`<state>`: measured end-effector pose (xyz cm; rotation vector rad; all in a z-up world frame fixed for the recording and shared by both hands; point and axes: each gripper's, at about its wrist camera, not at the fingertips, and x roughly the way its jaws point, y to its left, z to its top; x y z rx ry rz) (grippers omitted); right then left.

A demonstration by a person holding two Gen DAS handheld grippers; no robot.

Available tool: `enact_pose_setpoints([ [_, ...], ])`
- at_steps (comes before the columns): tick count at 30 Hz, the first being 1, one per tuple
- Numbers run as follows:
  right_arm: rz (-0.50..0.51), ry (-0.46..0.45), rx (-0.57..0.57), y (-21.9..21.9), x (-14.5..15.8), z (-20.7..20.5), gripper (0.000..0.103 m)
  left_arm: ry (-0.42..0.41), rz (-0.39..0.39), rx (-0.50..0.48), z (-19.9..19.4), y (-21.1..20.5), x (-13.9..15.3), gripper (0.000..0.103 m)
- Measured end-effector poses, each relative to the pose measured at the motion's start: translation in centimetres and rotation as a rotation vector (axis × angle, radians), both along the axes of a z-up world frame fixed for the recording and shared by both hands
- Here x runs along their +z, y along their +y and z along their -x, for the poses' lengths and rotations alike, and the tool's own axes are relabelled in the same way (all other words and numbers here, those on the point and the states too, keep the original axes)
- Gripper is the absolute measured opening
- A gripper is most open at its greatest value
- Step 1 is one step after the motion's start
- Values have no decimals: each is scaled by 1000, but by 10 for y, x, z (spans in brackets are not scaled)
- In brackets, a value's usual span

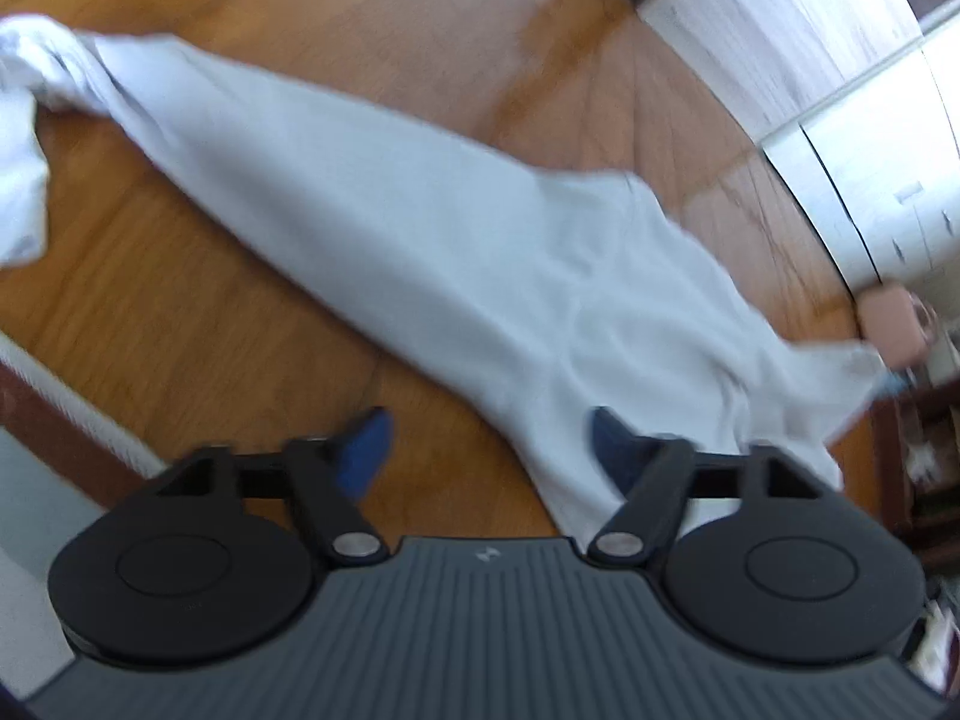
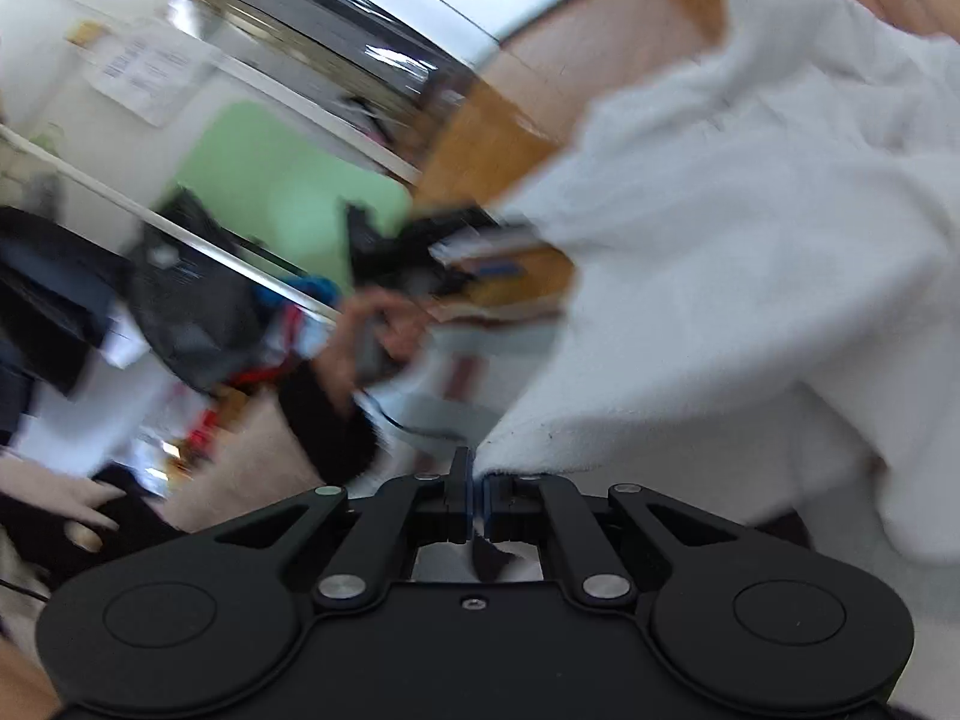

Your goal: Fold clothes

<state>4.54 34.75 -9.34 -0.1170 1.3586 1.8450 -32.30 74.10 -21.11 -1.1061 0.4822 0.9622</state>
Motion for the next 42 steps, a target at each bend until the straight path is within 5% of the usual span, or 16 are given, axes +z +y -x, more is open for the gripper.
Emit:
enact_pose_setpoints([
  [6, 130, 19, -18, -23, -57, 6, 5, -15, -78, -26, -24, 23, -7, 103],
  [9, 156, 31, -31, -12, -69, 6, 5, -8, -97, -58, -45, 36, -8, 99],
  [10, 163, 1, -36, -5, -70, 3, 5, 9, -101, -83, -54, 41, -7, 86],
  [11, 169, -29, -43, 3, -70, 1, 5, 40, -98, -116, -66, 46, -6, 22],
  [12, 181, -37, -72, 15, -68, -9, 5, 96, -89, -165, -82, 54, -3, 7],
  [15, 154, 118, -263, 43, -46, -62, 4, 215, -253, -265, -130, 70, 46, 7],
  [16, 125, 178, -337, 49, -27, -83, 4, 237, -325, -281, -143, 74, 70, 7],
  [20, -269, 14, -524, 70, 129, -138, 5, 167, -487, -267, -164, 103, 175, 7],
  [22, -539, 59, -547, 59, 199, -135, 5, 126, -540, -260, -165, 117, 213, 8],
  [24, -722, -15, -469, 40, 241, -98, 5, 102, -567, -265, -164, 131, 236, 9],
  [27, -721, 17, -273, 46, 217, -15, 5, 143, -538, -253, -152, 153, 234, 9],
  [30, -475, 121, -171, 83, 120, 56, 4, 213, -457, -219, -128, 171, 196, 17],
  [34, -138, 12, -38, 138, 8, 153, 5, 248, -327, -168, -77, 158, 145, 29],
  [36, -36, -27, 87, 158, -25, 197, 10, 255, -298, -181, -56, 122, 127, 54],
  [38, -53, -267, 210, 163, -36, 234, 12, 317, -291, -223, -42, 73, 111, 59],
  [42, -29, -193, 149, 155, -47, 208, 24, 411, -236, -280, -21, -28, 79, 69],
])
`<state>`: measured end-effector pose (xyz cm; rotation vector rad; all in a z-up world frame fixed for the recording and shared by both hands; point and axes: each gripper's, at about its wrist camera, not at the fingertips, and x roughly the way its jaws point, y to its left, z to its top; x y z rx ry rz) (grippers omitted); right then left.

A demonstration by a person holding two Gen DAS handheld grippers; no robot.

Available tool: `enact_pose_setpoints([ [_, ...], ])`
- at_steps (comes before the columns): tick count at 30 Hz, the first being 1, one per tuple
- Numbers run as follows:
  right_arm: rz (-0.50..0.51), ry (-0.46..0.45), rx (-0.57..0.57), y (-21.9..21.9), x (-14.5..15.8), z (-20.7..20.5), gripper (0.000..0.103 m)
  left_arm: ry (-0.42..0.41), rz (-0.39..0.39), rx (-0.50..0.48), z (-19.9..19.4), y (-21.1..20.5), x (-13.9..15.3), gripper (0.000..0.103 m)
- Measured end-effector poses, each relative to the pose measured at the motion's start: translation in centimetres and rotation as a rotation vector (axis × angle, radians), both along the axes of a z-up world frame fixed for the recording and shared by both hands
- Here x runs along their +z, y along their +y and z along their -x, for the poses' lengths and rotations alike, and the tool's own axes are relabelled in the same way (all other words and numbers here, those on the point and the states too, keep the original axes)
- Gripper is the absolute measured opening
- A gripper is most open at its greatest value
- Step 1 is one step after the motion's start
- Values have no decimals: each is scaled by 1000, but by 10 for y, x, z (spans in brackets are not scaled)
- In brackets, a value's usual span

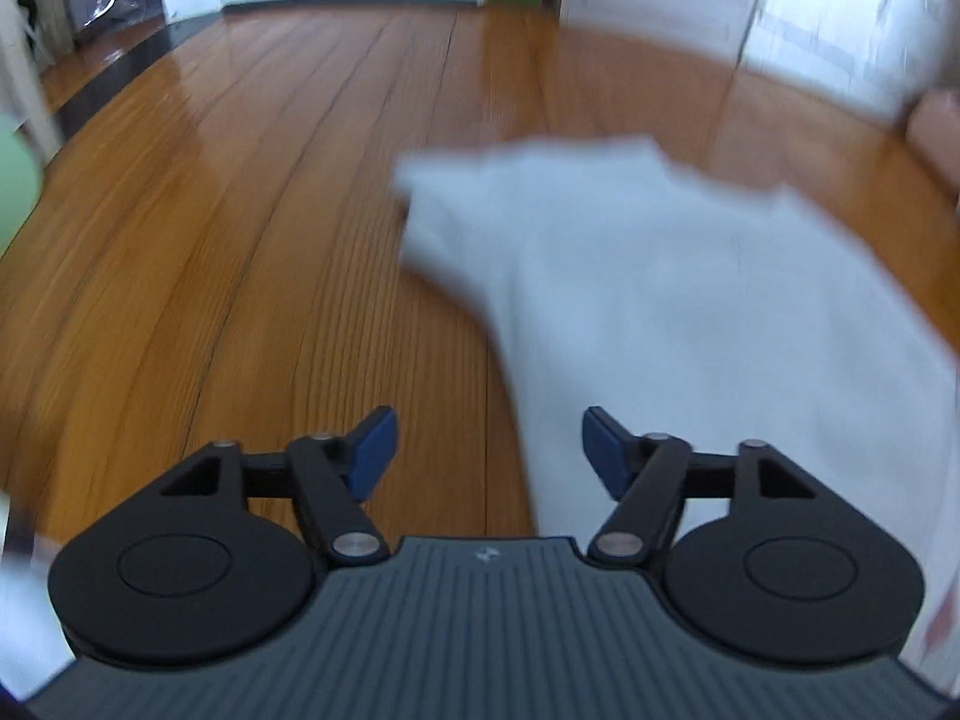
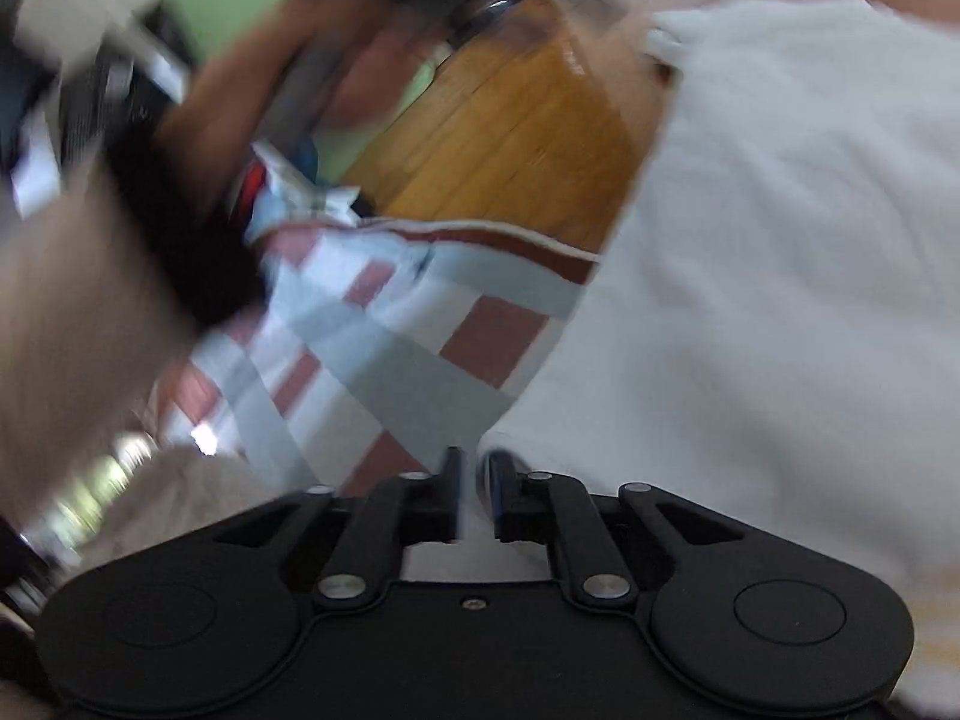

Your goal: Fold clothes

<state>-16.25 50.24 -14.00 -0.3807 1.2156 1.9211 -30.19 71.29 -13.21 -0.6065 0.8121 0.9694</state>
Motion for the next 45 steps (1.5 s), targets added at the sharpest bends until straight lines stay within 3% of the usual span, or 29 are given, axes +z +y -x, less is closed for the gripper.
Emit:
enact_pose_setpoints([
  [3, -32, -39, -215, -29, 8, -55, 34, -74, 103, 18, 16, -60, -24, 69],
  [5, -60, -153, -352, -47, 16, -91, 36, -105, 121, -24, 18, -92, -33, 69],
  [8, -51, -393, -535, -72, 23, -140, 36, -60, 90, -164, 1, -124, -30, 69],
  [11, -30, -569, -657, -100, 19, -179, 36, -49, 48, -342, -25, -144, -23, 69],
  [13, 15, -625, -715, -117, 13, -198, 36, -23, 50, -444, -39, -162, -29, 69],
  [16, 38, -627, -770, -148, 10, -232, 36, 24, 53, -573, -59, -184, -39, 69],
  [18, 47, -632, -775, -150, 1, -246, 37, 59, 48, -648, -71, -195, -43, 74],
  [20, 48, -648, -734, -146, -2, -251, 39, 94, 68, -710, -79, -200, -51, 86],
  [23, 43, -665, -646, -146, -3, -268, 39, 137, 49, -716, -77, -205, -60, 86],
  [26, 37, -696, -580, -129, -4, -274, 40, 129, 17, -699, -70, -198, -59, 86],
  [28, 43, -734, -577, -114, -9, -276, 49, 142, 17, -660, -69, -187, -64, 91],
  [29, 51, -755, -587, -107, -12, -276, 61, 153, 18, -638, -70, -184, -67, 102],
  [31, 44, -768, -603, -92, -20, -283, 67, 165, 17, -624, -70, -183, -69, 103],
  [32, 41, -774, -609, -85, -24, -287, 68, 168, 16, -625, -70, -183, -70, 103],
  [34, 47, -648, -540, -71, -22, -298, 41, 188, 7, -634, -70, -186, -70, 103],
  [35, 31, -587, -541, -71, -14, -302, 6, 199, 2, -642, -69, -188, -69, 95],
  [36, 15, -526, -541, -71, -6, -305, 9, 197, -3, -651, -68, -188, -64, 64],
  [37, -37, -489, -564, -76, 9, -304, 8, 182, -11, -653, -65, -186, -57, 42],
  [38, -93, -445, -594, -85, 26, -300, 8, 174, -22, -638, -62, -183, -50, 12],
  [40, -163, -304, -651, -113, 57, -295, 8, 191, -57, -527, -52, -168, -38, 12],
  [42, -201, -199, -685, -151, 78, -281, 8, 155, -36, -401, -34, -146, -29, 13],
  [45, -148, -229, -616, -198, 84, -252, 8, 56, 47, -317, -8, -127, -27, 17],
])
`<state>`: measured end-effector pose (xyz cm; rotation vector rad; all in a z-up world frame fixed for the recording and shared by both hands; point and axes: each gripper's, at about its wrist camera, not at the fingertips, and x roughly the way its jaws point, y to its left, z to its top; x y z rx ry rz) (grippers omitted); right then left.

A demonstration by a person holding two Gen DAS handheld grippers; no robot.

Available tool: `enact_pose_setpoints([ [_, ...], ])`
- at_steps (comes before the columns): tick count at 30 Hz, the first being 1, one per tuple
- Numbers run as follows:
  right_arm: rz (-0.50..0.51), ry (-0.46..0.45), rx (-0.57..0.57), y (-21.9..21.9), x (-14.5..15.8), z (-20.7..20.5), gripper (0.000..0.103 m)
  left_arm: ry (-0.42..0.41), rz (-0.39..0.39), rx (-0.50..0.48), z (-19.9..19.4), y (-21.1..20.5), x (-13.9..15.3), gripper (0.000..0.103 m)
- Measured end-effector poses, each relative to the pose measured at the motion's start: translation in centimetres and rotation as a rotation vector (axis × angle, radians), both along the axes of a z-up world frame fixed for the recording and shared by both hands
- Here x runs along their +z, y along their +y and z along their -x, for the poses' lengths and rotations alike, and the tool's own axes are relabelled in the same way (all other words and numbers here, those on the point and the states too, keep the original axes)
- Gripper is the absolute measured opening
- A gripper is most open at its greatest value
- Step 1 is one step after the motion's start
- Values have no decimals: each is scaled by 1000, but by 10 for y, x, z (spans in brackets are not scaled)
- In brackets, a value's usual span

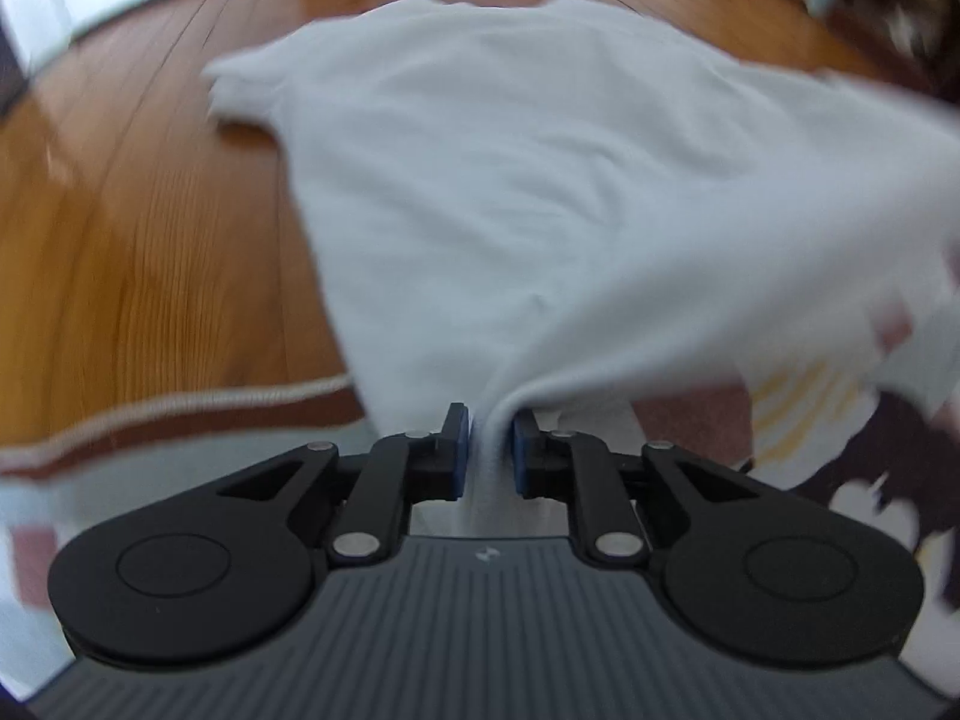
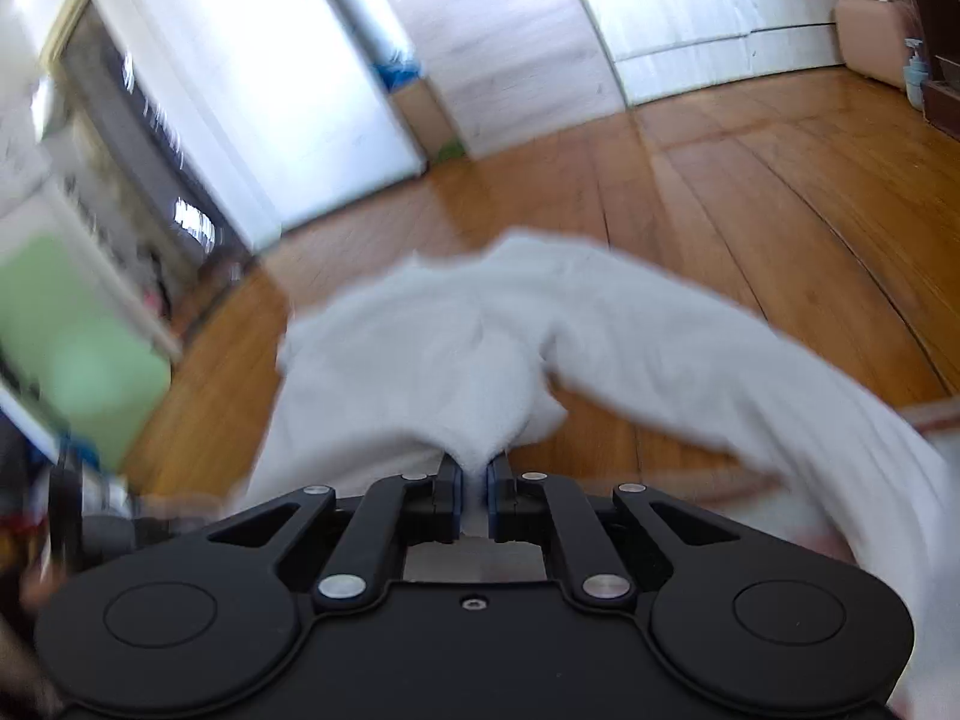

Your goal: Fold clothes

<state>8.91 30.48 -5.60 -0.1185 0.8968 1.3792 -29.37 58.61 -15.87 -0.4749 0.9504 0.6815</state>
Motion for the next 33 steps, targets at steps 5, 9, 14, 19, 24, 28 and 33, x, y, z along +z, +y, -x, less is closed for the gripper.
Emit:
enact_pose_setpoints([
  [5, 398, -45, 44, -2, -88, 26, 8, 62, 54, -5, -7, -2, -19, 28],
  [9, 363, -27, -25, -4, -92, 26, 9, 148, -15, -54, -17, -11, -26, 57],
  [14, 165, 78, -81, -12, -53, -1, 9, 83, -52, -72, -9, -10, -16, 6],
  [19, -321, 267, -79, -55, 15, 3, 9, -41, -226, -9, 32, -30, 70, 6],
  [24, 105, 94, -44, -52, -40, 21, 8, 110, -96, -44, 58, -35, 43, 24],
  [28, 292, 87, -36, -44, -87, 35, 8, 262, -26, -40, 71, -39, 3, 25],
  [33, 274, -77, 30, -15, -45, 54, 9, 173, -37, -23, 66, -38, 20, 44],
])
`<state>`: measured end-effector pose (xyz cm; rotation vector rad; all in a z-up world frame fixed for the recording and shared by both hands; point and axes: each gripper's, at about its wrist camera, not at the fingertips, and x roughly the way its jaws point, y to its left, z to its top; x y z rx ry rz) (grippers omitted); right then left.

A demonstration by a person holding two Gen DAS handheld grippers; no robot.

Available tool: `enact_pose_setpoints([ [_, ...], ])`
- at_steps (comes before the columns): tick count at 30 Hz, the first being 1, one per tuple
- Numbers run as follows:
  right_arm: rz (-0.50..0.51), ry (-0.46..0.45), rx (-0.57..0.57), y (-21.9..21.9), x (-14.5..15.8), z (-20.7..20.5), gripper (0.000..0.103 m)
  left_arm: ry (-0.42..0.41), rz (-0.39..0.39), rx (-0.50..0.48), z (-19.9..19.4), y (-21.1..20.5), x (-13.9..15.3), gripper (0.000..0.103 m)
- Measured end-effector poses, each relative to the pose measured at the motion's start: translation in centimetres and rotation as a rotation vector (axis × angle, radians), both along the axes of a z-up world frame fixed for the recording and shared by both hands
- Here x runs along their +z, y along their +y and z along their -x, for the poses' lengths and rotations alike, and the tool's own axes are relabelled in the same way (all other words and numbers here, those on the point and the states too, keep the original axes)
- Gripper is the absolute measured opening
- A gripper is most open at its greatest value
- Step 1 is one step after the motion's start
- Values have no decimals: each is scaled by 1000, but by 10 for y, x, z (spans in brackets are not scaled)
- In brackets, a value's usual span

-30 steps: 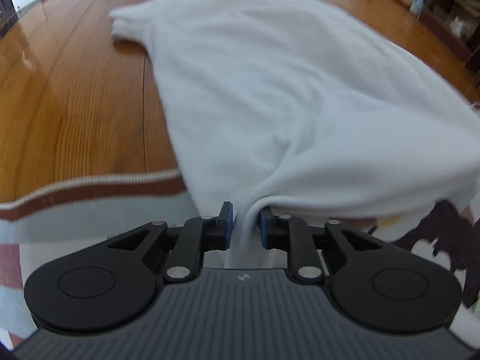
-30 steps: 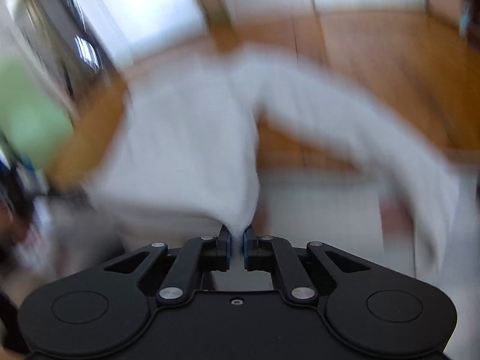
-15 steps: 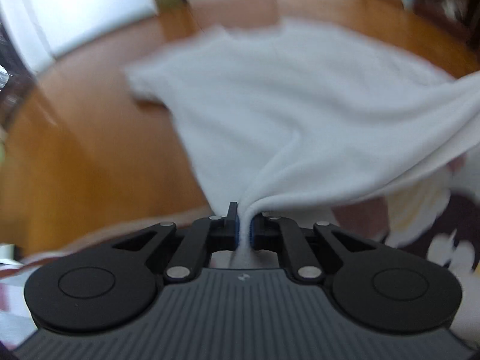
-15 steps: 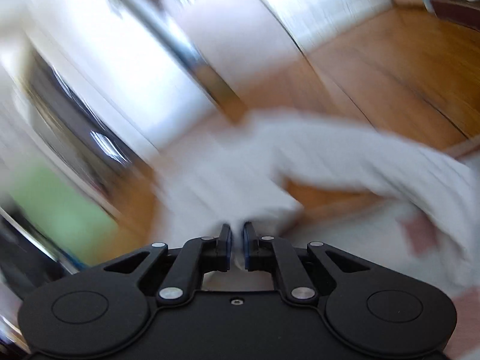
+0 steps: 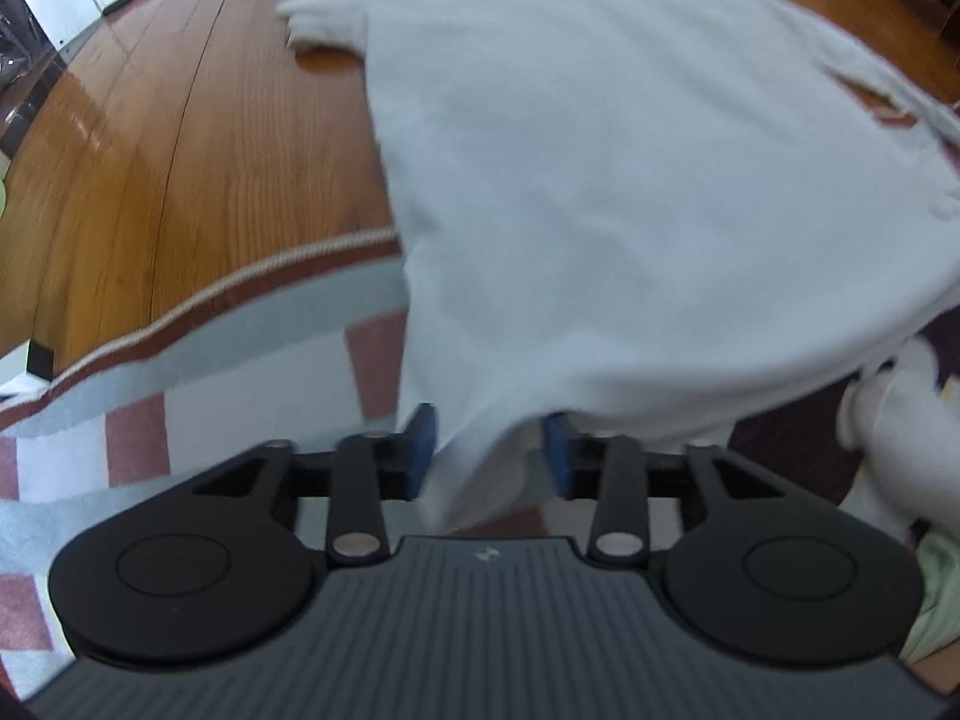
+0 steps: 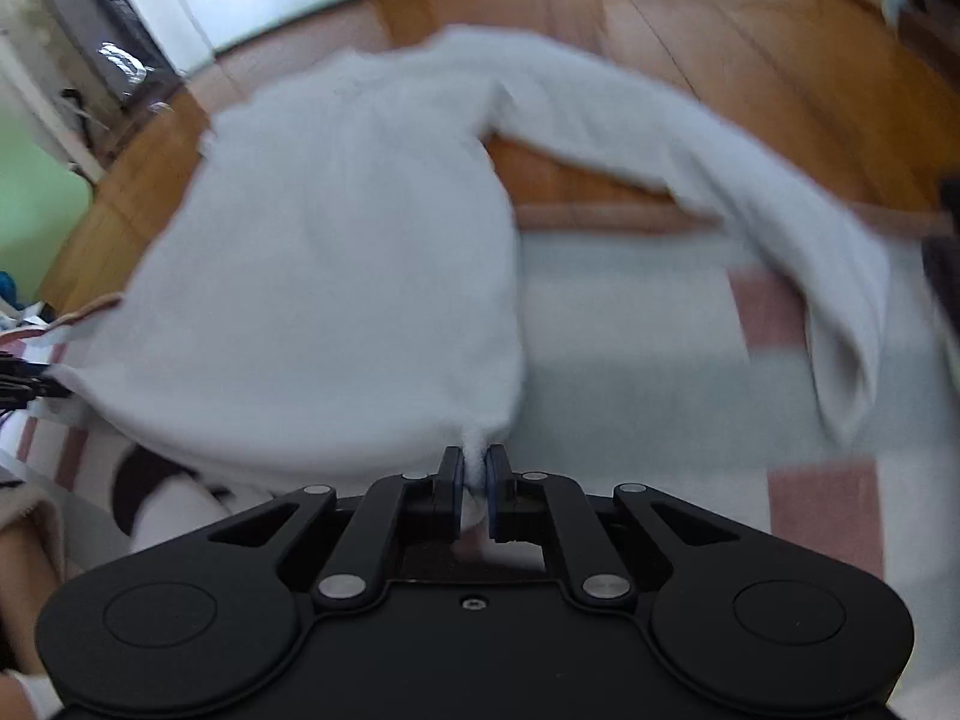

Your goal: Fold clothes

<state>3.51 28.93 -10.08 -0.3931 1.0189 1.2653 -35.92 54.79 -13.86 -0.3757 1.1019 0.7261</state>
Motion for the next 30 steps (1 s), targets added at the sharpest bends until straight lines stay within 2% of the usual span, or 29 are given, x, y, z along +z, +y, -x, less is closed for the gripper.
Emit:
enact_pose_setpoints([
  [2, -97, -9, 37, 9, 28, 6, 9, 0, -22, -10, -6, -1, 0, 44],
  [5, -140, -37, 9, 22, 41, 5, 9, 21, -43, -27, -13, 1, -5, 48],
  [6, -123, -50, -22, 25, 40, 1, 9, 32, -34, -35, -14, 2, -7, 49],
  [8, -63, -145, -54, 28, 30, -5, 8, 26, -9, -70, -13, 6, -10, 52],
  [9, -33, -192, -70, 29, 25, -8, 9, 11, 4, -88, -13, 9, -12, 58],
  [11, 28, -286, -102, 32, 16, -15, 9, -66, 34, -91, -15, 22, -18, 59],
  [13, 85, -302, -113, 44, -4, -26, 9, -100, 84, -47, -21, 40, -30, 59],
  [14, 114, -309, -120, 51, -14, -31, 9, -72, 90, -34, -26, 46, -35, 59],
  [16, 166, -316, -172, 63, -29, -43, 15, -33, 19, -52, -36, 46, -38, 59],
  [18, 226, -393, -220, 70, -36, -48, 15, -11, -27, -55, -39, 41, -38, 60],
  [20, 268, -471, -249, 73, -39, -51, 22, -20, -51, -58, -37, 35, -35, 60],
  [22, 250, -499, -254, 66, -33, -51, 24, -45, -63, -80, -34, 29, -30, 60],
  [25, 126, -420, -199, 47, -16, -43, 24, -74, -37, -102, -30, 26, -30, 60],
  [26, 82, -395, -162, 41, -11, -36, 25, -80, -16, -103, -29, 28, -31, 61],
  [27, 51, -380, -133, 35, -9, -29, 26, -88, 19, -104, -29, 30, -33, 69],
  [28, 20, -364, -105, 29, -6, -22, 36, -100, 75, -104, -29, 31, -37, 76],
  [29, 4, -357, -95, 23, -6, -15, 53, -110, 131, -107, -29, 32, -41, 92],
  [30, -4, -359, -98, 18, -8, -9, 66, -110, 165, -114, -30, 31, -44, 95],
])
